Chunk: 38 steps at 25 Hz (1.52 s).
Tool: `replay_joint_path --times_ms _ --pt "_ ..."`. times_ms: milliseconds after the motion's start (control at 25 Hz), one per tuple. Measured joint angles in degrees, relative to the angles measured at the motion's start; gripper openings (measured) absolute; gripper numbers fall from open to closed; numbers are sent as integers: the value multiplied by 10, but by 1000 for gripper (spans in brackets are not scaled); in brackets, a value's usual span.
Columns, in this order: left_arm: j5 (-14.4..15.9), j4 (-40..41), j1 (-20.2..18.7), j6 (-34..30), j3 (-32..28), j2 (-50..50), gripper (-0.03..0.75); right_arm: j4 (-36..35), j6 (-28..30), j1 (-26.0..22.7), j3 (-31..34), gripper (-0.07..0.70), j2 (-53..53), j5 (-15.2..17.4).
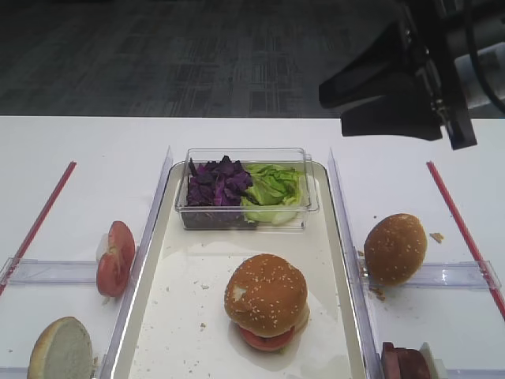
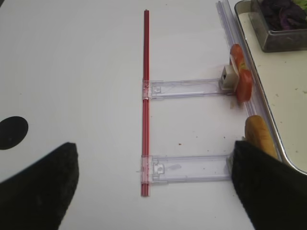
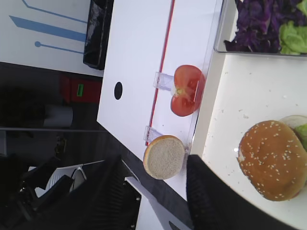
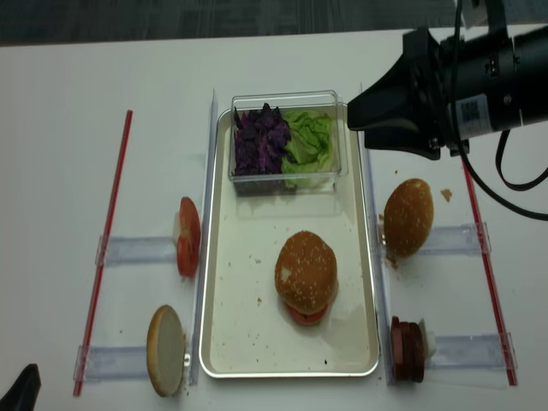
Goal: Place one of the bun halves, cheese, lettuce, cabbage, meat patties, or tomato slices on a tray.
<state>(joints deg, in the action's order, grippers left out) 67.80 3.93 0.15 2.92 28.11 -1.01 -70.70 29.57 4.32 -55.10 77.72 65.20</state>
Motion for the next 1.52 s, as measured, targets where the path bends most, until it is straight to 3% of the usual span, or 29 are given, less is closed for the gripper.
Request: replay_joint_path --times_ms 480,920,1160,1520 --pt "0 0 0 0 0 0 597 63 -92 0 -127 351 0 30" --pt "0 0 0 0 0 0 597 117 -120 0 -140 351 0 45" --pt "0 0 0 0 0 0 597 200 -153 0 -140 351 0 45" --pt "0 0 0 0 0 0 597 384 -216 0 -140 352 0 48"
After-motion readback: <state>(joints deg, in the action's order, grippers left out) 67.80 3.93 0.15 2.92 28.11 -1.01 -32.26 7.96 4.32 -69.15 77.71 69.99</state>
